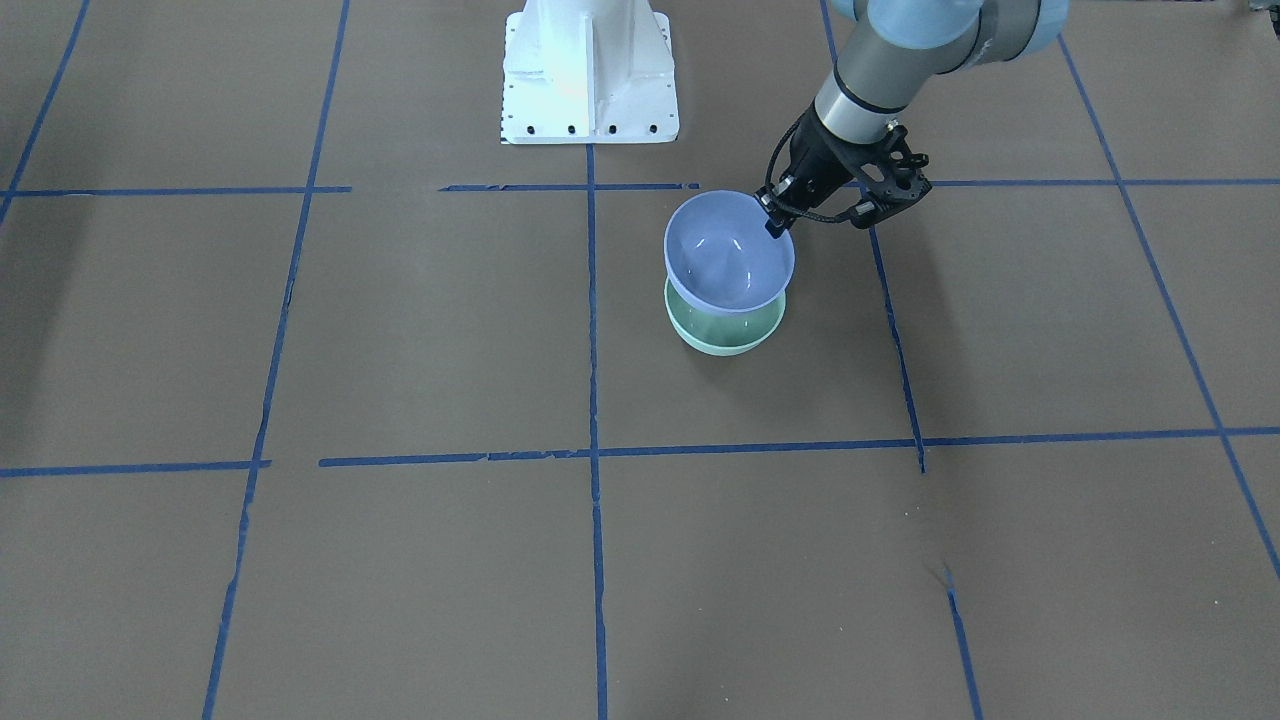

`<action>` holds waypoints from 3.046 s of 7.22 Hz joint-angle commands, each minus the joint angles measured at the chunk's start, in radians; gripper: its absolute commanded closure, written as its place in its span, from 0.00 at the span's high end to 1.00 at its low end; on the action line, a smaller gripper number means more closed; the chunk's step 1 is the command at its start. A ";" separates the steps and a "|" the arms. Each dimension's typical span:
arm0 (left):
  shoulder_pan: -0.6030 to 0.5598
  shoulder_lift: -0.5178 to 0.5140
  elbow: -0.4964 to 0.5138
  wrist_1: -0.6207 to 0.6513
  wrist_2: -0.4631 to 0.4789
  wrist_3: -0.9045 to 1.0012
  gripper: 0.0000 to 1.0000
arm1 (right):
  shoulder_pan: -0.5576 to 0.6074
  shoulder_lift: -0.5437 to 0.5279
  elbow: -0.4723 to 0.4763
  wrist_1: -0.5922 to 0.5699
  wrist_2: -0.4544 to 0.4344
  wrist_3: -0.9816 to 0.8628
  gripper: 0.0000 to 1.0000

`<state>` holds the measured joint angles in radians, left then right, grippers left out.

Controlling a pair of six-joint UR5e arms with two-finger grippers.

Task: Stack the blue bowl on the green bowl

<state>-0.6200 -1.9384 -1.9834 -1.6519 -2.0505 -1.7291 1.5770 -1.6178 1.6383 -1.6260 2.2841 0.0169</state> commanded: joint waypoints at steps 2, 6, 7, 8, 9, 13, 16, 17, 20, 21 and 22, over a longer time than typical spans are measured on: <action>0.022 -0.007 0.064 -0.005 0.026 -0.010 0.00 | 0.000 -0.001 0.000 0.000 0.000 -0.002 1.00; 0.033 -0.007 0.098 -0.023 0.027 -0.010 0.00 | 0.000 -0.001 0.000 0.000 0.000 -0.002 1.00; 0.033 -0.007 0.098 -0.035 0.026 -0.009 0.00 | 0.000 -0.001 0.000 0.000 0.000 0.000 1.00; 0.033 -0.007 0.095 -0.037 0.027 -0.009 0.51 | 0.000 -0.001 0.000 0.000 0.000 -0.002 1.00; 0.031 -0.005 0.083 -0.037 0.027 -0.010 1.00 | 0.000 -0.001 0.000 0.000 0.000 -0.002 1.00; -0.123 0.128 -0.064 -0.034 -0.002 0.278 1.00 | 0.000 -0.001 0.000 0.000 0.000 -0.002 1.00; -0.431 0.356 -0.054 -0.029 -0.195 0.969 1.00 | 0.002 -0.001 0.000 0.000 0.000 -0.002 1.00; -0.526 0.460 -0.048 -0.026 -0.198 1.217 1.00 | 0.000 -0.001 0.000 0.000 0.000 -0.002 1.00; -0.833 0.566 0.122 -0.010 -0.198 1.801 1.00 | 0.000 -0.001 0.000 0.000 0.000 -0.002 1.00; -0.934 0.567 0.153 0.033 -0.209 1.824 1.00 | 0.001 -0.001 0.000 0.000 0.000 -0.002 1.00; -0.986 0.567 0.159 0.065 -0.217 1.829 1.00 | 0.000 0.001 0.000 0.000 0.000 0.000 1.00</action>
<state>-1.5144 -1.3749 -1.8507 -1.6276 -2.2575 0.0581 1.5774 -1.6181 1.6383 -1.6260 2.2841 0.0157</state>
